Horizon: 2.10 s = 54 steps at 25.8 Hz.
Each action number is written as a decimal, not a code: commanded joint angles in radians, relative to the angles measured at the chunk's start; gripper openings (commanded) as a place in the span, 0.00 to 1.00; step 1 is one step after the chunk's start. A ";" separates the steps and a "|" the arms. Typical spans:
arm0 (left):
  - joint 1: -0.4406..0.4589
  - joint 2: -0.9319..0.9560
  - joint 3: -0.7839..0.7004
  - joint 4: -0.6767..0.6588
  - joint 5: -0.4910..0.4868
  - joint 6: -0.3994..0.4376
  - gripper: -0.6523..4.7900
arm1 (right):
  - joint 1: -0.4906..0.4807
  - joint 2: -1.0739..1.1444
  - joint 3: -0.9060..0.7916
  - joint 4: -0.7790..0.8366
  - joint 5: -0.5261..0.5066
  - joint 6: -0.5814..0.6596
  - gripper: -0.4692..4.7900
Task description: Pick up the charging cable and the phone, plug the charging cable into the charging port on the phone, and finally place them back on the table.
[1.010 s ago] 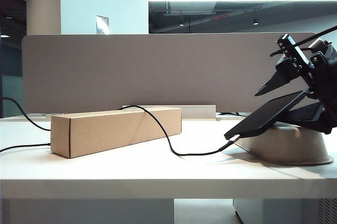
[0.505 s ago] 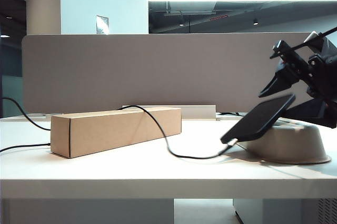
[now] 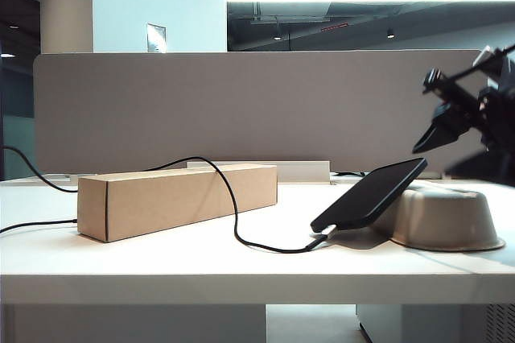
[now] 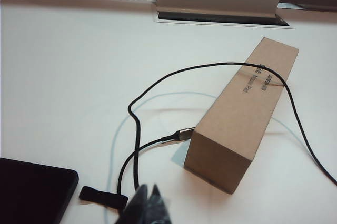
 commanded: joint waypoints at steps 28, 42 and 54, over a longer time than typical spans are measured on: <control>0.002 0.000 0.003 0.005 0.001 -0.003 0.11 | -0.001 -0.906 0.005 -0.529 0.129 -0.169 0.08; 0.002 0.000 0.003 0.005 0.001 -0.003 0.11 | 0.002 -1.189 0.002 -0.801 0.157 -0.394 0.08; 0.002 0.000 0.003 0.005 0.000 -0.002 0.11 | -0.156 -1.300 -0.203 -0.706 0.047 -0.411 0.08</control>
